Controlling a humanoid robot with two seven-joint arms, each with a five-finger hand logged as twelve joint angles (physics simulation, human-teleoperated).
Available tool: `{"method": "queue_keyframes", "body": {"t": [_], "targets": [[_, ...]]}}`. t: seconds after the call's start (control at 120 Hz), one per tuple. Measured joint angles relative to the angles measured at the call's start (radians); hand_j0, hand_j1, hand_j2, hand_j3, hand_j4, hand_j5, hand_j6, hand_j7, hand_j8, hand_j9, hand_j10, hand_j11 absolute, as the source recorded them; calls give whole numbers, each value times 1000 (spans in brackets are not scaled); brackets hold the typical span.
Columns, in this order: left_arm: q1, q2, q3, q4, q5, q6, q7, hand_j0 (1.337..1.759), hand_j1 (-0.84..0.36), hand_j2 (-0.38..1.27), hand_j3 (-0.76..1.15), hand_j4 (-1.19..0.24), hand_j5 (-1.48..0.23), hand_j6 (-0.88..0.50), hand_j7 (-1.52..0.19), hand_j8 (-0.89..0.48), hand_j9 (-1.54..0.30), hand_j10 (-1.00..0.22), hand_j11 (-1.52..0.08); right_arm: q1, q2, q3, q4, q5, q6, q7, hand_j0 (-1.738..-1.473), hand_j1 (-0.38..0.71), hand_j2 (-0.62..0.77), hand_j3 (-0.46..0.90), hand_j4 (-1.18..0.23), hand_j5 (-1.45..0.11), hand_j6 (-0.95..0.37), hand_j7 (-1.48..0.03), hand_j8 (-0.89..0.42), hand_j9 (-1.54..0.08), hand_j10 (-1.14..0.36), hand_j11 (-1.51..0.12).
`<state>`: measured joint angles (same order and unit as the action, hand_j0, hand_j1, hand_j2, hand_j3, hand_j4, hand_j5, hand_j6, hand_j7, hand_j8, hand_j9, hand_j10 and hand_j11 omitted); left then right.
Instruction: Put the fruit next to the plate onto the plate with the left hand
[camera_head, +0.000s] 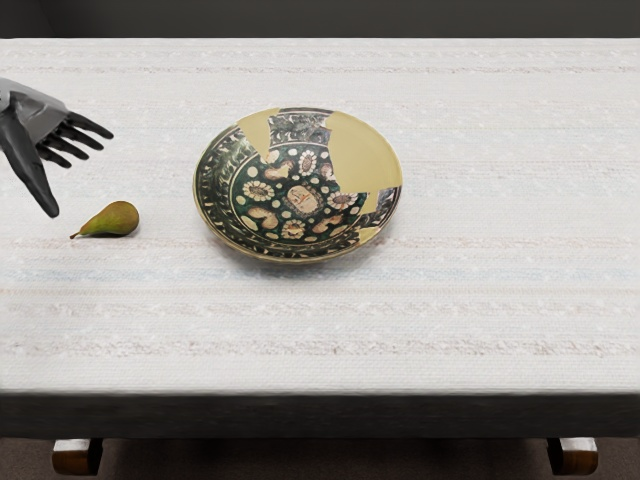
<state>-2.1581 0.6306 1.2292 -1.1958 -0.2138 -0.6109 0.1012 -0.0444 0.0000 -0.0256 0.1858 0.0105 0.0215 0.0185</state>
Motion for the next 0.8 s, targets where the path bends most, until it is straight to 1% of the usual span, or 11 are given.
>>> {"method": "queue_keyframes", "body": {"t": [0.392, 0.45, 0.517, 0.567, 0.6, 0.692, 0.742, 0.8], "targets": [[-3, -11, -6, 2, 17, 0, 0, 1658, 327, 4, 0, -19, -24, -19, -24, -19, -24, -19, -24, 1, 0, 1, -2, 0, 0, 0, -1658, -335, -2, 0, -12, -15, -12, -15, -12, -15, -12, -15], [1, -49, -5, 4, 23, 0, 1, 1658, 327, 3, 0, -19, -24, -19, -24, -19, -24, -18, -24, 1, 0, 1, -2, 0, 0, 0, -1658, -335, -2, 0, -12, -15, -12, -15, -12, -15, -12, -15], [-13, -88, -2, 8, 33, 0, 1, 1658, 328, 3, 0, -18, -23, -18, -23, -18, -23, -18, -23, 1, 0, 1, -2, 0, 0, 0, -1658, -335, -2, 0, -12, -15, -12, -15, -12, -15, -12, -15], [-24, -150, 9, 10, 33, 0, 1, 1658, 330, 3, 0, -17, -21, -17, -21, -17, -21, -16, -21, 1, 0, 1, -2, 0, 0, 0, -1658, -335, -2, 0, -12, -15, -12, -15, -12, -15, -12, -15], [-25, -216, 24, 11, 26, 0, 1, 1658, 331, 3, 0, -16, -20, -16, -20, -16, -20, -16, -20, 1, 0, 1, -2, 0, 0, 0, -1658, -335, -2, 0, -12, -15, -12, -15, -12, -15, -12, -15], [-28, -329, 110, 7, -60, 2, 2, 1658, 333, 2, 0, -14, -18, -14, -17, -14, -17, -14, -17, 1, 0, 1, -2, 0, 0, 0, -1658, -335, -2, 0, -12, -15, -12, -15, -12, -15, -12, -15], [-30, -342, 140, -25, -94, 60, 4, 1658, 334, 2, 0, -13, -16, -13, -16, -13, -16, -13, -16, 1, 0, 1, -2, 0, 0, 0, -1658, -335, -2, 0, -12, -15, -12, -15, -12, -15, -12, -15], [-47, -339, 159, -90, -127, 203, 6, 1658, 335, 2, 0, -12, -15, -12, -15, -12, -15, -12, -15, 1, 0, 1, -2, 0, 0, 0, -1658, -335, -2, 0, -12, -15, -12, -15, -12, -15, -12, -15]]}}
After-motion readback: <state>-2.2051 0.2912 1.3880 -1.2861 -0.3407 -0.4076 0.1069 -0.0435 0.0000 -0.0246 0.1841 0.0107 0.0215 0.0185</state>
